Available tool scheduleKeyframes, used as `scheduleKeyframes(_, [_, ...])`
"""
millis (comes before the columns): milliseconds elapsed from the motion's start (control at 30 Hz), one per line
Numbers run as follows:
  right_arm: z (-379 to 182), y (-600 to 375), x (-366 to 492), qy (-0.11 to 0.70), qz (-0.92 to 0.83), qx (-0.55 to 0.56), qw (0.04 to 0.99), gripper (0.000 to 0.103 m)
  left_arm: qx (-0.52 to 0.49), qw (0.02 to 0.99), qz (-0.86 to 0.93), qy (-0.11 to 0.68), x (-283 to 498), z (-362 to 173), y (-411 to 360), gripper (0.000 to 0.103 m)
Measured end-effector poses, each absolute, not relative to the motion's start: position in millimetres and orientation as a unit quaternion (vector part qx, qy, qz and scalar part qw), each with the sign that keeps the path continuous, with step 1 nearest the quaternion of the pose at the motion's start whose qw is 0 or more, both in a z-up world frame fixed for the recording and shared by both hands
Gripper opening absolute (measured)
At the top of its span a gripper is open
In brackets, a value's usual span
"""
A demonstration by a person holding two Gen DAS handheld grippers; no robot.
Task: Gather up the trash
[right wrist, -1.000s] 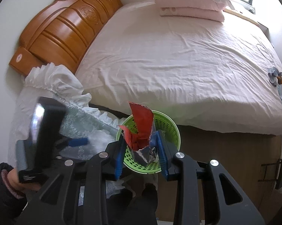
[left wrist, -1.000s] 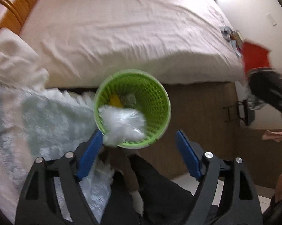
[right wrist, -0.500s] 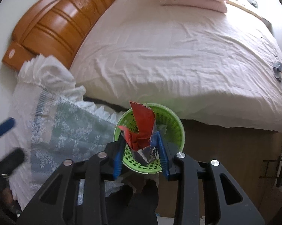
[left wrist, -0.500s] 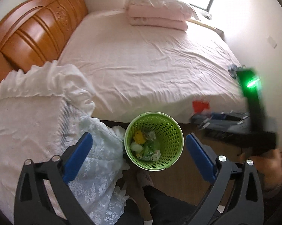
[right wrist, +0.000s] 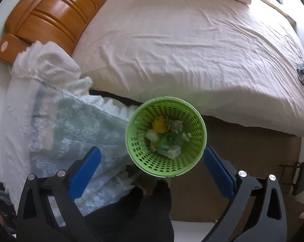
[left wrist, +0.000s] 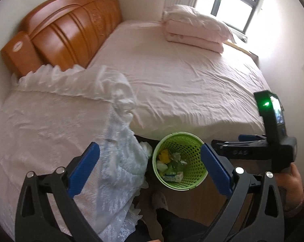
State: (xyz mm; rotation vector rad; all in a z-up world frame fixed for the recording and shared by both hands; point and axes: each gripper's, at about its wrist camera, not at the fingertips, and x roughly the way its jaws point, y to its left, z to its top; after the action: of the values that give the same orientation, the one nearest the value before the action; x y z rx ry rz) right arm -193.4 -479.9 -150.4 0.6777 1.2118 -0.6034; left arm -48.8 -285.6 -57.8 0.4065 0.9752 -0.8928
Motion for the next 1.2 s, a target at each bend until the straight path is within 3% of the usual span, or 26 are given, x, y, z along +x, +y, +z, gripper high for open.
scheduleKeyframes(267, [-111.6,-432.0,-141.2,0.533,-0.242,0.238,0.775,0.100,0.156,0.819,-0.340,0.434,-27.9,-38.1,-228.7,0.095])
scheduleKeyframes(700, [1.2,-264.6,-27.4,0.429,-0.039,0.024,0.902,0.100,0.047,0.931,-0.054,0.359,-9.1,39.1,-46.2,0.095])
scheduleKeyframes(900, [40.0,-217.8,-21.5,0.381,0.040,0.009,0.924,0.101,0.002,0.935,0.014,0.355,-18.6,52.2,3.2,0.095])
scheduleKeyframes(1200, [58.9,-168.6,-8.8,0.381,0.074,-0.011,0.922,0.101,-0.013,0.924,0.036,0.379,-16.5,45.6,20.0,0.095])
